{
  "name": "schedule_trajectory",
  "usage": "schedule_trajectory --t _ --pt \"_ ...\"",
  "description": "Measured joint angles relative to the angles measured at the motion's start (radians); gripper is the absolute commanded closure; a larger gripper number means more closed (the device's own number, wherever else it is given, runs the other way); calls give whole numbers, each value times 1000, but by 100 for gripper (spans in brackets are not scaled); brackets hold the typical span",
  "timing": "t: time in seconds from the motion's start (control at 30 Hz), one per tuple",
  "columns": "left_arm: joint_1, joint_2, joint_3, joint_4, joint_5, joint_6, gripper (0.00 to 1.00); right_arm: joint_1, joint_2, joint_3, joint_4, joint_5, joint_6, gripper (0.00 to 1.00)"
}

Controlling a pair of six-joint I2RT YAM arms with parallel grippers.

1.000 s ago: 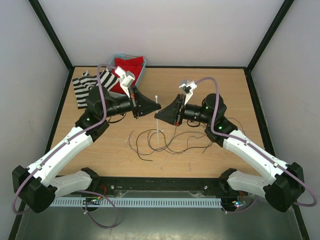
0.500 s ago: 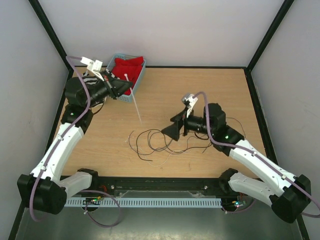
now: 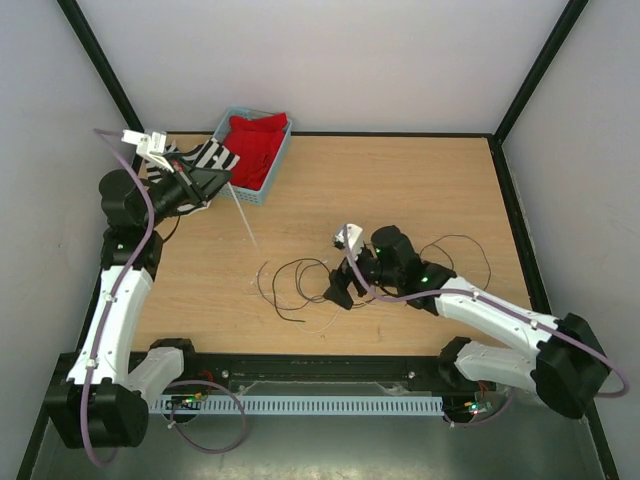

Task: Zip-tie the wires
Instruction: Tie the cable at the center of the board.

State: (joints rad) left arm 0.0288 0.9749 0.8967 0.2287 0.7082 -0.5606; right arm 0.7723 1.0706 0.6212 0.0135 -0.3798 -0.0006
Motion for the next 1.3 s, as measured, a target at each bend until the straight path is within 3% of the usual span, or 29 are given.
schedule_trajectory --t 0.7,1.3 --pt "11 -13 -32 -32 62 -30 100 52 375 135 -36 108 -7 1" --pt "11 -13 -32 -34 93 -32 100 53 493 159 -67 69 11 1"
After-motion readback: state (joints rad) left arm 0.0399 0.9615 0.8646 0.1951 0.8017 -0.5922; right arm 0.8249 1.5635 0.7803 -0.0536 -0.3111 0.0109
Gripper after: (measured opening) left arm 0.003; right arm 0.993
